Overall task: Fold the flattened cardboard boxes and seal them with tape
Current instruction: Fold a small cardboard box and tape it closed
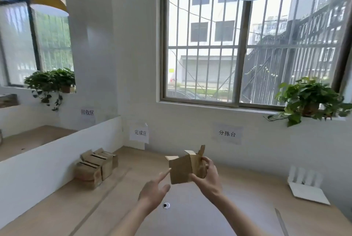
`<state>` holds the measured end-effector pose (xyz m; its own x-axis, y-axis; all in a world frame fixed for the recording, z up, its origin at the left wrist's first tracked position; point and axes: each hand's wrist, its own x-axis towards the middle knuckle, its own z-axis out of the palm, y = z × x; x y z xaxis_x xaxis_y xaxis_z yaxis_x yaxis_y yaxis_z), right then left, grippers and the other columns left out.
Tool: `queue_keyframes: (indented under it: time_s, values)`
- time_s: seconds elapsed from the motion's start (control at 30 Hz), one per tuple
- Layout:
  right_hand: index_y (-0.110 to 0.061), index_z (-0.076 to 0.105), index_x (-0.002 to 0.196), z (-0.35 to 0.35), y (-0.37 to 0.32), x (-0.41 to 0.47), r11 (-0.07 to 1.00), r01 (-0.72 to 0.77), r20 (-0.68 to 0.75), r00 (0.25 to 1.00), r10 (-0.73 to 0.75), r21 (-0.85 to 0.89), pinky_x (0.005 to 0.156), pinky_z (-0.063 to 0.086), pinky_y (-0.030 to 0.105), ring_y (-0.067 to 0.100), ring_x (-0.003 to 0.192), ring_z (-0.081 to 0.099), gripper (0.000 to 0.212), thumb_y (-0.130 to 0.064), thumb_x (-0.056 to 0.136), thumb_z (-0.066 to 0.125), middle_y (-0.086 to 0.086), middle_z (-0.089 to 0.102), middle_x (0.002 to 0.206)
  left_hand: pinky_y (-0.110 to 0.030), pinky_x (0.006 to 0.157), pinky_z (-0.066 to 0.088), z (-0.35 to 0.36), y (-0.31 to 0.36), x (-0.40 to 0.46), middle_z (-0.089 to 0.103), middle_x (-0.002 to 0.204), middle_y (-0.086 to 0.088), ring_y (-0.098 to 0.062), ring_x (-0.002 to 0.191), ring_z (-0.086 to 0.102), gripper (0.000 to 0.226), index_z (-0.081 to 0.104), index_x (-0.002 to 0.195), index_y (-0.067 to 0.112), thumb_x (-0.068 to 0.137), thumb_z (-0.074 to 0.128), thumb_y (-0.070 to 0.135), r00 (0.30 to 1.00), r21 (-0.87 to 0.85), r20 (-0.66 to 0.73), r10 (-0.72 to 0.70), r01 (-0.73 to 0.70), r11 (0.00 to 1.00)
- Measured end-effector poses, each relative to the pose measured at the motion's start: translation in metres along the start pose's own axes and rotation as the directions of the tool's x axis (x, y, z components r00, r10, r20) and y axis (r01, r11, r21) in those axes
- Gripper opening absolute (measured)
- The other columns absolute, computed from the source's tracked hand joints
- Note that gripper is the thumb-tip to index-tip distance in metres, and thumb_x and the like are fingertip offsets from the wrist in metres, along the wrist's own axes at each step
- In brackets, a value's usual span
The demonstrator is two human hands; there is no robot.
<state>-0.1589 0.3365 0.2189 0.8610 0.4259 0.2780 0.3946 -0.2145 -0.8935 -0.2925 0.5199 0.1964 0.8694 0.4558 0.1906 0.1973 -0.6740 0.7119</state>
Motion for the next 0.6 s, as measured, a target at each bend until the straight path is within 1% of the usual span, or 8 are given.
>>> queue_keyframes:
  time_s: [0.07, 0.13, 0.23, 0.33, 0.4, 0.47, 0.53, 0.6]
  values:
    - [-0.045, 0.045, 0.126, 0.037, -0.014, 0.000, 1.000, -0.011, -0.008, 1.000, 0.011, -0.010, 0.086, 0.053, 0.030, 0.004, 0.100, 0.059, 0.078, -0.047, 0.056, 0.081, -0.009, 0.052, 0.114, -0.029, 0.105, 0.039, -0.036, -0.039, -0.003, 0.041, 0.153, 0.017, -0.009, 0.138, 0.043, 0.051, 0.045, 0.137, 0.058, 0.090, 0.054, 0.039, 0.999, 0.068, 0.010, -0.041, 0.040, 0.997]
    - [-0.040, 0.045, 0.127, 0.075, -0.024, -0.003, 0.999, -0.024, 0.000, 1.000, 0.024, -0.041, 0.083, 0.050, 0.028, 0.003, 0.098, 0.058, 0.073, -0.033, 0.065, 0.082, -0.006, 0.053, 0.114, -0.030, 0.108, 0.038, -0.066, -0.074, -0.011, 0.037, 0.154, 0.019, -0.009, 0.139, 0.041, 0.050, 0.045, 0.136, 0.058, 0.090, 0.053, 0.042, 0.998, 0.140, 0.026, -0.050, 0.046, 0.989]
    - [-0.033, 0.045, 0.132, 0.134, -0.036, -0.007, 0.998, -0.029, 0.016, 0.999, 0.030, -0.054, 0.078, 0.045, 0.023, -0.001, 0.096, 0.056, 0.072, -0.027, 0.070, 0.081, -0.004, 0.053, 0.114, -0.029, 0.106, 0.041, -0.103, -0.121, -0.025, 0.042, 0.152, 0.018, -0.011, 0.136, 0.045, 0.052, 0.044, 0.136, 0.059, 0.087, 0.051, 0.042, 0.995, 0.197, 0.036, -0.097, 0.088, 0.976]
    - [-0.029, 0.046, 0.133, 0.192, -0.045, -0.007, 0.998, -0.015, 0.057, 0.998, 0.018, -0.055, 0.077, 0.044, 0.022, -0.001, 0.095, 0.056, 0.072, -0.027, 0.071, 0.082, -0.009, 0.052, 0.111, -0.028, 0.107, 0.039, -0.137, -0.170, -0.039, 0.045, 0.150, 0.018, -0.009, 0.135, 0.045, 0.053, 0.042, 0.136, 0.060, 0.088, 0.050, 0.042, 0.990, 0.233, 0.021, -0.136, 0.128, 0.964]
    - [-0.027, 0.047, 0.136, 0.232, -0.046, -0.004, 0.998, -0.007, 0.105, 0.994, 0.013, -0.059, 0.082, 0.046, 0.024, 0.006, 0.100, 0.059, 0.076, -0.033, 0.069, 0.083, -0.008, 0.057, 0.117, -0.027, 0.105, 0.039, -0.159, -0.204, -0.045, 0.042, 0.151, 0.020, -0.010, 0.136, 0.045, 0.054, 0.041, 0.142, 0.053, 0.090, 0.050, 0.040, 0.984, 0.271, -0.003, -0.177, 0.172, 0.947]
    - [-0.033, 0.046, 0.138, 0.271, -0.044, 0.000, 0.997, 0.003, 0.151, 0.988, 0.008, -0.072, 0.087, 0.050, 0.027, 0.008, 0.107, 0.061, 0.082, -0.046, 0.065, 0.080, -0.009, 0.062, 0.123, -0.028, 0.101, 0.042, -0.178, -0.239, -0.046, 0.043, 0.151, 0.019, -0.014, 0.132, 0.049, 0.054, 0.039, 0.143, 0.052, 0.091, 0.047, 0.041, 0.972, 0.294, -0.021, -0.234, 0.230, 0.928]
    - [-0.044, 0.041, 0.141, 0.309, -0.040, 0.006, 0.994, 0.016, 0.199, 0.980, 0.006, -0.109, 0.086, 0.052, 0.028, 0.006, 0.108, 0.062, 0.086, -0.057, 0.064, 0.077, -0.015, 0.063, 0.122, -0.029, 0.099, 0.045, -0.195, -0.273, -0.045, 0.049, 0.147, 0.015, -0.017, 0.127, 0.053, 0.053, 0.038, 0.143, 0.053, 0.091, 0.044, 0.045, 0.954, 0.311, -0.032, -0.299, 0.294, 0.904]
    - [-0.049, 0.038, 0.143, 0.347, -0.035, 0.012, 0.987, 0.040, 0.229, 0.973, -0.004, -0.155, 0.082, 0.052, 0.029, 0.008, 0.105, 0.061, 0.087, -0.062, 0.065, 0.074, -0.017, 0.063, 0.118, -0.028, 0.099, 0.044, -0.212, -0.304, -0.042, 0.051, 0.146, 0.011, -0.018, 0.129, 0.051, 0.054, 0.037, 0.145, 0.051, 0.091, 0.044, 0.045, 0.942, 0.338, -0.032, -0.335, 0.326, 0.883]
